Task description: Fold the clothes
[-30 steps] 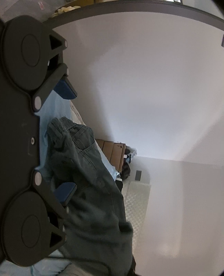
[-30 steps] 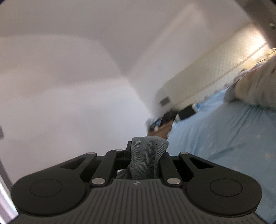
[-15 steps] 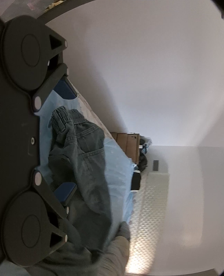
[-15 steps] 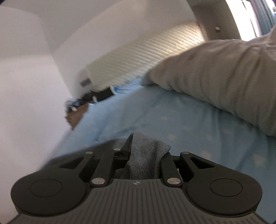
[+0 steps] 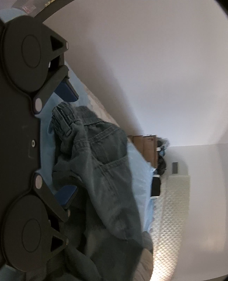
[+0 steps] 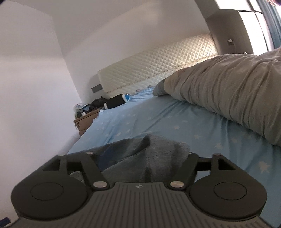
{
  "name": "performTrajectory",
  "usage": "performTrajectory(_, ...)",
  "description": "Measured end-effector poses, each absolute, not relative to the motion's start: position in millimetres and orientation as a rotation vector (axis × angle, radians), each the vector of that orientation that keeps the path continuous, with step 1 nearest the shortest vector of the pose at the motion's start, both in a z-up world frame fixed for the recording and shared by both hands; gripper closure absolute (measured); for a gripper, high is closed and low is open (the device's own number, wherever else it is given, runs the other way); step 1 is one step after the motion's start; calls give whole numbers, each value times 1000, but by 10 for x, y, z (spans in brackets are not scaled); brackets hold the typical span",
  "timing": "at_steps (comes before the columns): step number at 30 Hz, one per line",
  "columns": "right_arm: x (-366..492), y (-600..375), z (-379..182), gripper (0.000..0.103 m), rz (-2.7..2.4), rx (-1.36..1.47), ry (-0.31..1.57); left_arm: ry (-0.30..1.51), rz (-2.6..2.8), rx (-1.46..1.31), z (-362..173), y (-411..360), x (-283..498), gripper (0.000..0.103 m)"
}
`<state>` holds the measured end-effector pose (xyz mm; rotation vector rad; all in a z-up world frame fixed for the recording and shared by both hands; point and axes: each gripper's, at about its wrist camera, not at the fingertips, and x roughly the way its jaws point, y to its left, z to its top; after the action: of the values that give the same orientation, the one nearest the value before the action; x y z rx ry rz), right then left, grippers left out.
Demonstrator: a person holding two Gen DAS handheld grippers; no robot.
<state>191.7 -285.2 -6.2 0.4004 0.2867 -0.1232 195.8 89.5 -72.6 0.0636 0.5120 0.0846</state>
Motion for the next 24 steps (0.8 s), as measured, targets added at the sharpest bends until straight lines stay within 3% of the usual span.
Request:
performTrajectory(13, 2124, -2907, -216, 17, -168, 395, 353, 370, -66, 529, -918, 341, 2157, 13)
performTrajectory(18, 2100, -2982, -244, 17, -153, 427, 364, 479, 19, 358, -920, 391, 2372, 74)
performTrajectory(20, 2088, -3013, -256, 17, -146, 441, 366, 494, 32, 244, -832, 525, 2351, 82)
performTrajectory(24, 2077, -3037, -263, 18, -118, 456, 371, 481, 54, 107, -634, 735, 2211, 87)
